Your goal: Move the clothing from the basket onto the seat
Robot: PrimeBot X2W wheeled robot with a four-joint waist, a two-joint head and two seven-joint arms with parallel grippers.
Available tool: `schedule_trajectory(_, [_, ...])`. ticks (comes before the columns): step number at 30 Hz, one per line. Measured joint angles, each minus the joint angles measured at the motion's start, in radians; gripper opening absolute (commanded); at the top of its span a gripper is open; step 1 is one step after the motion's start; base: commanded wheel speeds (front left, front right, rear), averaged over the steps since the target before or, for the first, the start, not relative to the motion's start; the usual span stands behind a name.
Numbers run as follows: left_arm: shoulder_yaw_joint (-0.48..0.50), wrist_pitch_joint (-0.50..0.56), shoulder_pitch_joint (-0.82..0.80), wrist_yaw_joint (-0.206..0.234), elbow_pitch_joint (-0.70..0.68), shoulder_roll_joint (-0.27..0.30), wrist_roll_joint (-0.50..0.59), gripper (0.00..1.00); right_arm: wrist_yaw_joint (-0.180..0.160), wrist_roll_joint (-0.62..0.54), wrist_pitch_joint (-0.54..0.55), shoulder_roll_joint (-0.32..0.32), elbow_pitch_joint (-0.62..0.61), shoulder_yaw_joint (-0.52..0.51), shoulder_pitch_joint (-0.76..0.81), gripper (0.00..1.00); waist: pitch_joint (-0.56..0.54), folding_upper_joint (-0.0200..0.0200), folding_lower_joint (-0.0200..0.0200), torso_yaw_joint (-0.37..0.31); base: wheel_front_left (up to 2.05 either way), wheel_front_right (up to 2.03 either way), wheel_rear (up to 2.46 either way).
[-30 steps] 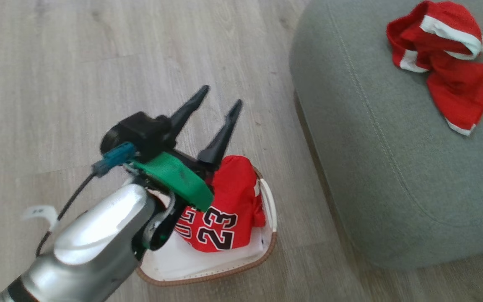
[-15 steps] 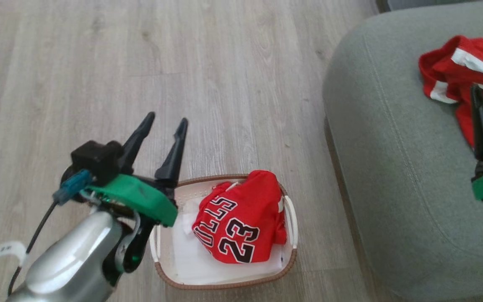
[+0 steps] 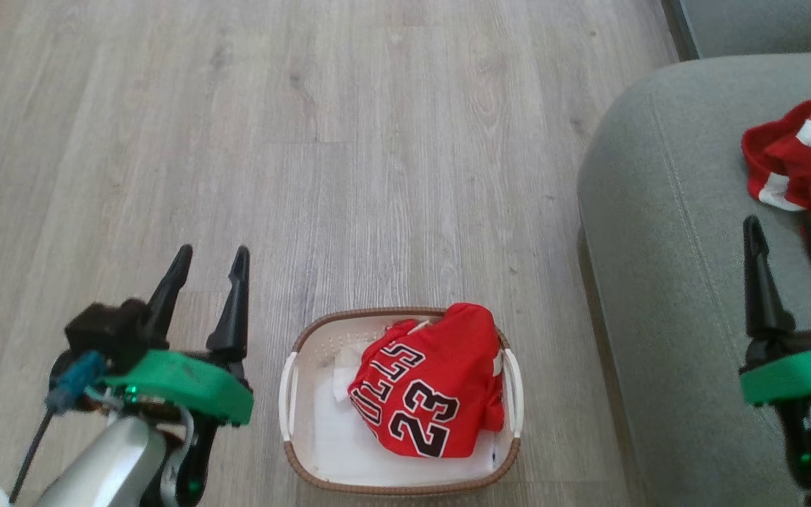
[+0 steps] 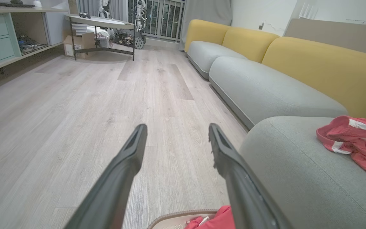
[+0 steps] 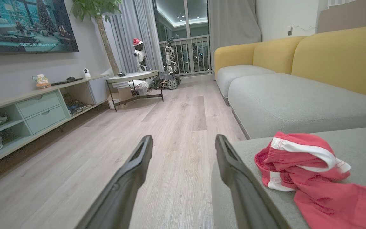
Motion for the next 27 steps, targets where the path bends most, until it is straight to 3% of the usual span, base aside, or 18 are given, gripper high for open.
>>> schedule_trajectory(12, [0.105,0.0,0.104,-0.054,0.006,-0.035,0.131,1.0,0.0,0.011,-0.085,0.077,0.035,0.069,0.077,1.0,-0.027,0.0,0.0,0.042,0.0,0.0,0.0])
schedule_trajectory(27, [0.221,0.0,0.175,-0.129,0.033,-0.126,0.238,1.0,0.0,-0.01,-0.114,0.1,0.11,0.101,0.093,1.0,-0.025,0.0,0.0,0.059,0.0,0.0,0.0])
